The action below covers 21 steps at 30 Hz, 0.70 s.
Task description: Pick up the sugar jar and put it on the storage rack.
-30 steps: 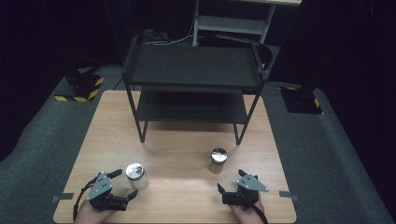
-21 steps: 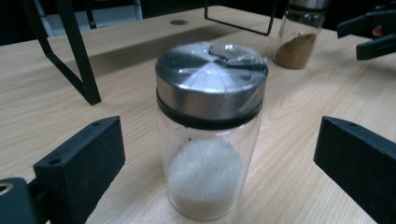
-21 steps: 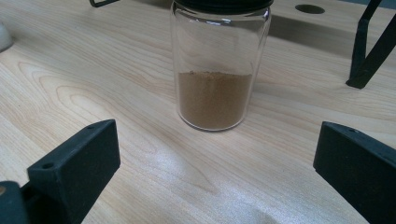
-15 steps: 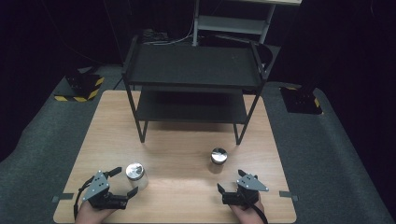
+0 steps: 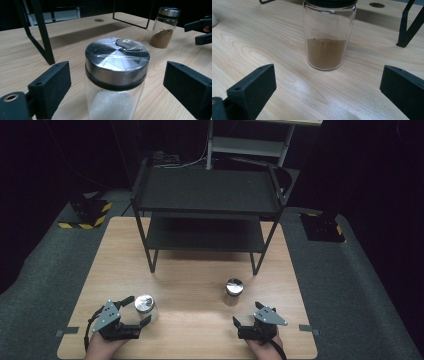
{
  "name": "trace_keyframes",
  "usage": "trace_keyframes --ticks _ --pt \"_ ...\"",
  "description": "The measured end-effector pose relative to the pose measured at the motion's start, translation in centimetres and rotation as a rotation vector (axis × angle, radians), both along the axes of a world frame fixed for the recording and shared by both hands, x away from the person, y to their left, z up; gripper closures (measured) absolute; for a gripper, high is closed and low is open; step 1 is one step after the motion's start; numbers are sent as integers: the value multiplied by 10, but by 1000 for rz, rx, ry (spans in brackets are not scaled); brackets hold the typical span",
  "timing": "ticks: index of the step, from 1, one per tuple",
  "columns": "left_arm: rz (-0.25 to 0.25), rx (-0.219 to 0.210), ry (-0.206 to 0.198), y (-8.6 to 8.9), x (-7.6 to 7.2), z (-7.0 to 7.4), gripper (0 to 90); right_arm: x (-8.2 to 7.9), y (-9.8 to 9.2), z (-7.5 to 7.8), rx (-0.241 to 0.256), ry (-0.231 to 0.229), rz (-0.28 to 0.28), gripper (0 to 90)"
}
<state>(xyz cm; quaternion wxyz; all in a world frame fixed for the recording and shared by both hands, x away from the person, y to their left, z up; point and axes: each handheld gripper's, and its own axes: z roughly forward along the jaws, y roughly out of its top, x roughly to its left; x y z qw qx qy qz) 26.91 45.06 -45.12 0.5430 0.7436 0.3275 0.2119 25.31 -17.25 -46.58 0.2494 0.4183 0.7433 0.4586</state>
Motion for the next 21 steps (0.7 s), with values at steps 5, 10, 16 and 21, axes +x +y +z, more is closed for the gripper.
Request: trace_keyframes --ticks 5,10,16,21 --pt "-4 -7 -3 -1 2 -2 142 1 1 1 -7 4 5 2" --pt "-13 -16 -14 0 4 -3 214 2 0 1 -4 7 9 2" --pt "-5 -21 -20 -2 3 -1 259 0 0 0 -1 1 5 2" --pt "8 -15 -13 -4 4 -1 300 1 0 0 -2 1 6 1"
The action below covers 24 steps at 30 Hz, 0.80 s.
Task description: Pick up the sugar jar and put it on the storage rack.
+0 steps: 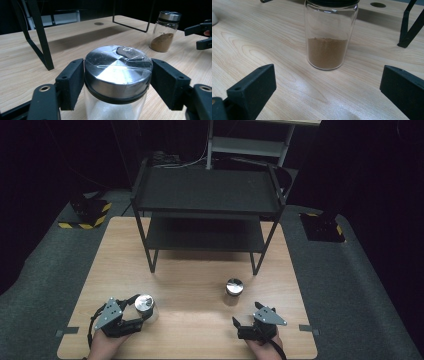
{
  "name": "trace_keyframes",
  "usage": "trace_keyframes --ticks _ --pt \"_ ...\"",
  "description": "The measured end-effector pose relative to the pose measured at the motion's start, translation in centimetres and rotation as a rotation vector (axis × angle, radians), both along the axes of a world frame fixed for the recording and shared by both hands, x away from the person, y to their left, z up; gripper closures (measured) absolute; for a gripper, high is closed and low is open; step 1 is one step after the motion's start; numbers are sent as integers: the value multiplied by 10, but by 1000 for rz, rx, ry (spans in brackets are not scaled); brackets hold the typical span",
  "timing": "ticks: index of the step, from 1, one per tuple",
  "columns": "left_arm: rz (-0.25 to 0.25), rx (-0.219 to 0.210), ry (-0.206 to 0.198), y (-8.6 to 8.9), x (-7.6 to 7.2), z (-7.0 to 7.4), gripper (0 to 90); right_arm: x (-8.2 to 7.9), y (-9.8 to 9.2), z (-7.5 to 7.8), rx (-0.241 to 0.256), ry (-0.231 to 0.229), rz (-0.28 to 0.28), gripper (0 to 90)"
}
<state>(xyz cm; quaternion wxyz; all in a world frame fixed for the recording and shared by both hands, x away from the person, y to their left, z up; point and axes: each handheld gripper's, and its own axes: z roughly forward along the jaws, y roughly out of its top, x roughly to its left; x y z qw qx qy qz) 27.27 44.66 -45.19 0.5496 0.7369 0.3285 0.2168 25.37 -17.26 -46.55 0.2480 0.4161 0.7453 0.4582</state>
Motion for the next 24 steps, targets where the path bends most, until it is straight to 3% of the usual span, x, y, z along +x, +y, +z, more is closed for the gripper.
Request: trace_keyframes --ticks 12,24 --pt "13 6 -25 -4 -2 -2 338 0 0 0 2 1 -1 2" --pt "30 -13 -6 -3 -3 0 346 -1 0 0 4 -2 -4 2"
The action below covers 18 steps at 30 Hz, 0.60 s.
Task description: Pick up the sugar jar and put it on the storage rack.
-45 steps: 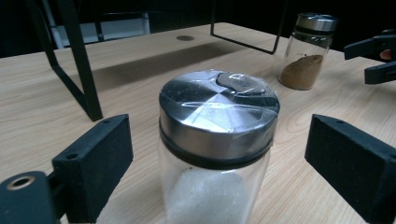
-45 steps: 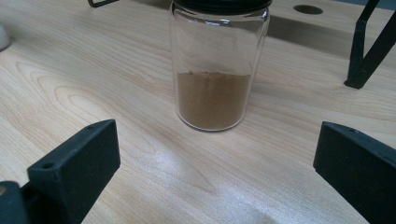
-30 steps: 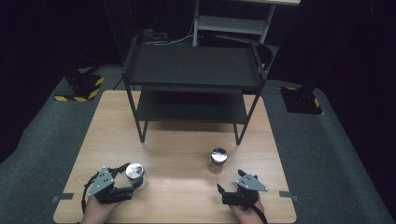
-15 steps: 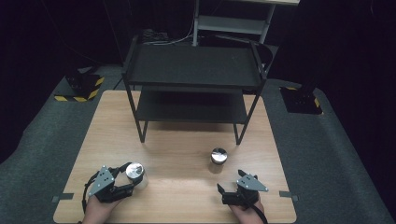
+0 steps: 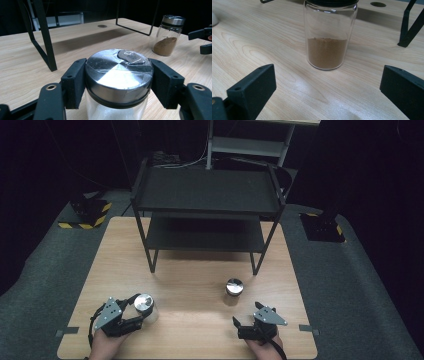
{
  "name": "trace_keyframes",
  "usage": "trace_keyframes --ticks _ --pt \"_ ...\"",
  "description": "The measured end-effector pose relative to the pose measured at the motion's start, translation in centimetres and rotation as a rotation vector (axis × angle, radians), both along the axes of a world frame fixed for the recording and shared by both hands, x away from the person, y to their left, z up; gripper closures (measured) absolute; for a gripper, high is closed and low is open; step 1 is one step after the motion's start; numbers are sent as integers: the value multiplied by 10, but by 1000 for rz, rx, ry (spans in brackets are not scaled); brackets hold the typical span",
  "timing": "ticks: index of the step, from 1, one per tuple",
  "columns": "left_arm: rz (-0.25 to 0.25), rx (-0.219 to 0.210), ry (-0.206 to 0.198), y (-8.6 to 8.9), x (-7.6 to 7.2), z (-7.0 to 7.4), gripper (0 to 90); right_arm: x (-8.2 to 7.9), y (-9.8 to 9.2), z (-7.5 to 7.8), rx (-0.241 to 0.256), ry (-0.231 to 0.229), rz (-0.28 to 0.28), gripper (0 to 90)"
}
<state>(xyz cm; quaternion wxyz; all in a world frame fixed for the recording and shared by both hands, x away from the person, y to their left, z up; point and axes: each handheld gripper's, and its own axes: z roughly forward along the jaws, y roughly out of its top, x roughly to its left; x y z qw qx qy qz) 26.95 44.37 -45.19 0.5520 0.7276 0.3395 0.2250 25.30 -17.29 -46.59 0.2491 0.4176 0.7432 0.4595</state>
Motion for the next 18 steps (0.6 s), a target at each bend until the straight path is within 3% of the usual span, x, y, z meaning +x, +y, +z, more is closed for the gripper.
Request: trace_keyframes --ticks 7,12,18 --pt "11 13 -20 0 -5 7 346 0 0 0 3 1 0 2" --pt "20 -6 -59 -1 -13 16 346 0 0 1 -2 7 -3 2" --pt "16 -33 -77 2 -16 26 346 0 -1 2 -5 17 -10 2"
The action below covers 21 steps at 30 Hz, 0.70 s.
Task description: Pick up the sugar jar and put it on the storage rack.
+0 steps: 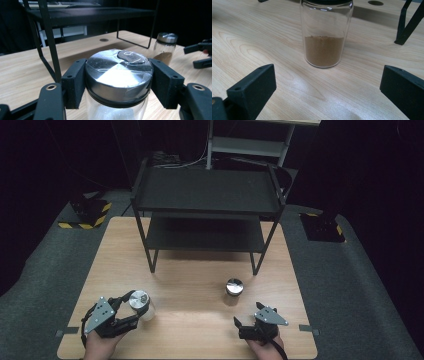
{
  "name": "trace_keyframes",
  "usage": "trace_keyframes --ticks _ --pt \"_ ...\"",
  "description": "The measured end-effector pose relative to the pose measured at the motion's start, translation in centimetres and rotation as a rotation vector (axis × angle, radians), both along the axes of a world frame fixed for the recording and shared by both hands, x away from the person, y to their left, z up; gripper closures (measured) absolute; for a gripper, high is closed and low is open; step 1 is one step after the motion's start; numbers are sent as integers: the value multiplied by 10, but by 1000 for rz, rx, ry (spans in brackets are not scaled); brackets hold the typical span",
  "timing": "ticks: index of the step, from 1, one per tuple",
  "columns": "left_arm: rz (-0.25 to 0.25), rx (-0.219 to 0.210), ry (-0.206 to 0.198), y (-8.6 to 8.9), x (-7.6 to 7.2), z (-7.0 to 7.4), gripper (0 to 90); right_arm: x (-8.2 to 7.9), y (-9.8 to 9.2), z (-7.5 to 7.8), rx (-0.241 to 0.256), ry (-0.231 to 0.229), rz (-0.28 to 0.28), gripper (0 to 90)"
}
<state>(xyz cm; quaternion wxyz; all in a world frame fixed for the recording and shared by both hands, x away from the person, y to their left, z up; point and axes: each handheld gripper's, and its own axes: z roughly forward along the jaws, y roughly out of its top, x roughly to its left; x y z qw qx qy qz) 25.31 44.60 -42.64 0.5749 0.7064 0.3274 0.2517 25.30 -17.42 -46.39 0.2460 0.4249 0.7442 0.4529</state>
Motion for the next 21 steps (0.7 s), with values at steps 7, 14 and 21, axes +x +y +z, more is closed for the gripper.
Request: trace_keyframes --ticks 7,14,21 --pt "-10 -9 -28 0 1 16 346 1 -1 1 -2 11 -3 2" --pt "-17 -16 -48 -2 4 29 346 1 -1 1 -3 9 2 1" --pt "-29 -40 -64 -8 9 44 346 1 -2 1 -1 10 5 2"
